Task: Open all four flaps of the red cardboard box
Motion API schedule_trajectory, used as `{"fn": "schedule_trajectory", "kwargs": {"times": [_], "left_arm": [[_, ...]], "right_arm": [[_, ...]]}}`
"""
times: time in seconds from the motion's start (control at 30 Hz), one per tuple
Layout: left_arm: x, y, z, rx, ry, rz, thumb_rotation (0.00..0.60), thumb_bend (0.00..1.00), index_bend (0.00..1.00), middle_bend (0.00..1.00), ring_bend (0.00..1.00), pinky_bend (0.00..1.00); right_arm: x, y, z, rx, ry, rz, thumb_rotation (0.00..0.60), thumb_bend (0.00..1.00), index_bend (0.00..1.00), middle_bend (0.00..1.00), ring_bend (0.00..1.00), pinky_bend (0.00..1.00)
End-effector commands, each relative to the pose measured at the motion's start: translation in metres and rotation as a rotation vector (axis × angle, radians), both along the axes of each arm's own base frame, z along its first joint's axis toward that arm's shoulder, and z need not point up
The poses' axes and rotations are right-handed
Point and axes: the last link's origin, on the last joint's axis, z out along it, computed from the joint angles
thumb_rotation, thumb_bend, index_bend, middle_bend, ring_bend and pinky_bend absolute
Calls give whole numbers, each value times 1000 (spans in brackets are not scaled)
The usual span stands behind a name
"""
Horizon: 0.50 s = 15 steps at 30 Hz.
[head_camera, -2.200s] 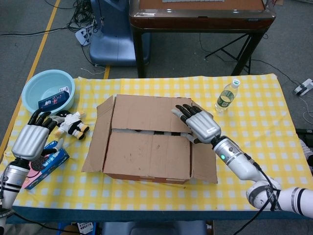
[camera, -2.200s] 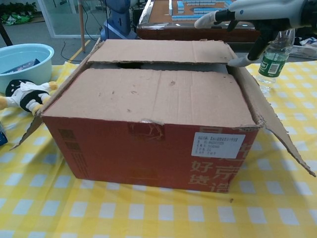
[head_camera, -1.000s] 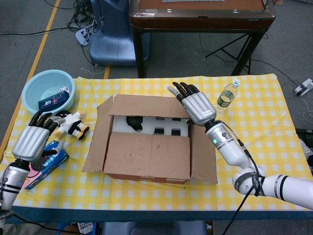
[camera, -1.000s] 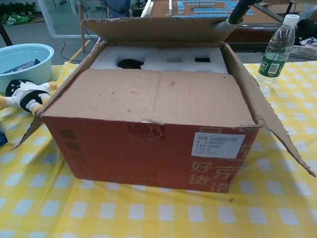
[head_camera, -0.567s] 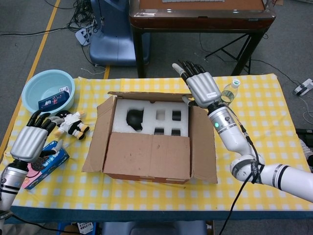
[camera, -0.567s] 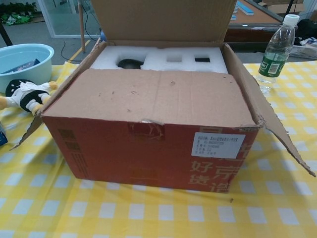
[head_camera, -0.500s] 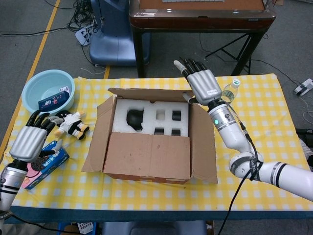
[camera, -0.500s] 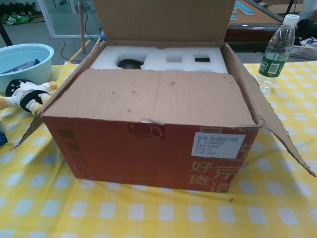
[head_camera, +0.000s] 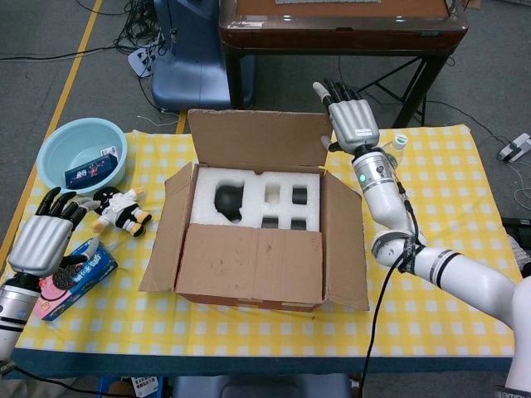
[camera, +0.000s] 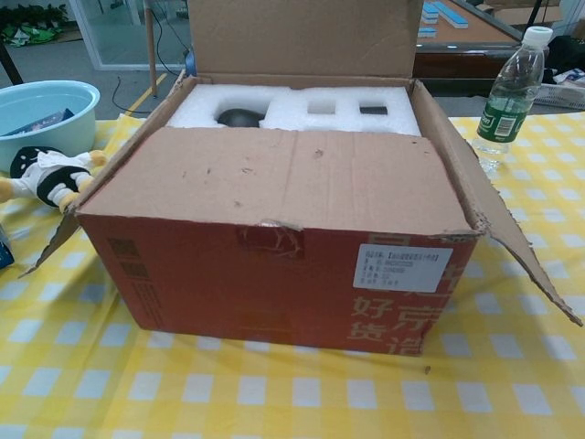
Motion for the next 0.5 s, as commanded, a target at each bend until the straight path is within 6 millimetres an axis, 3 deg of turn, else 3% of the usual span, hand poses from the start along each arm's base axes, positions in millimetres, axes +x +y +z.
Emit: {"fn": "schedule_trajectory", "kwargs": {"times": [0.03,0.23,0.5], "left_arm": [[0,1,1,7,12,0,408,425,248,217,116,0],[4,5,5,14,-13,-10,405,425,257,217,116,0],[23,14,8,-22,-106,-52,405,425,298,217,117,0]], "right_arm": [[-2,-1,-1,4,11,-2,600,270,0,11,0,108],[-9,11,15,-2,-3,9,600,275,0,11,0,108],[-30,64,41,58,-17,31,600,330,0,59,0,107]]}}
